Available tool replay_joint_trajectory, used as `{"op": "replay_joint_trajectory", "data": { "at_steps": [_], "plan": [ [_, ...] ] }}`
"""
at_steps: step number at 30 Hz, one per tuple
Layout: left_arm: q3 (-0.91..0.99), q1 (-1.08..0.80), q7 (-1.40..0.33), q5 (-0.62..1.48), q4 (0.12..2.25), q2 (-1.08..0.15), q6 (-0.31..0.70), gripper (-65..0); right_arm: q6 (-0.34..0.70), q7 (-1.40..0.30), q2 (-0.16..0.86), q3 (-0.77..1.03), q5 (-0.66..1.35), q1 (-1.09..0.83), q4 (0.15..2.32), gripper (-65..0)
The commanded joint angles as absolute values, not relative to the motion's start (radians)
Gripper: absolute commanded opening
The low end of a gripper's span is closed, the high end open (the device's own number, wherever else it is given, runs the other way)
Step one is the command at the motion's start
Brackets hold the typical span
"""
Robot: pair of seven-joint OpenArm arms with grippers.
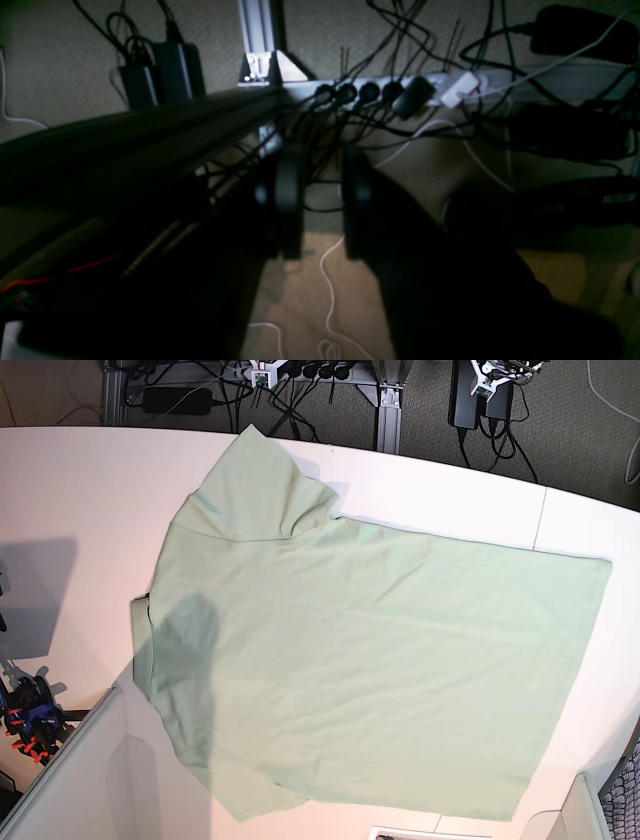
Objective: Fold the T-shirt properly
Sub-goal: 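Move both grippers from rest toward the shirt's shoulder corners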
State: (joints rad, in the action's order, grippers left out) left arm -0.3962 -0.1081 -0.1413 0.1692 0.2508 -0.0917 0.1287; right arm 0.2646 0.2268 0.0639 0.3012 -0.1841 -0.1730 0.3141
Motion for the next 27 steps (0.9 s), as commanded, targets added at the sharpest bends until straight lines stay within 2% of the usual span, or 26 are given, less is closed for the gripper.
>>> {"op": "replay_joint_trajectory", "data": {
  "at_steps": [1,21,27],
  "plan": [
    [-0.398,-0.115,-0.139,0.171,0.256,-0.095,0.147,-55.9,0.265,0.235,0.07,0.3,-0.184,-0.179,0.32,-52.7],
    [-0.398,-0.117,-0.152,0.171,0.259,-0.095,0.147,-55.9,0.265,0.235,0.07,0.3,-0.184,-0.178,0.32,-52.7],
    [-0.398,-0.167,-0.166,0.172,0.363,-0.115,0.147,-55.9,0.266,0.235,0.072,0.3,-0.184,-0.192,0.323,-52.7]
  ]
}}
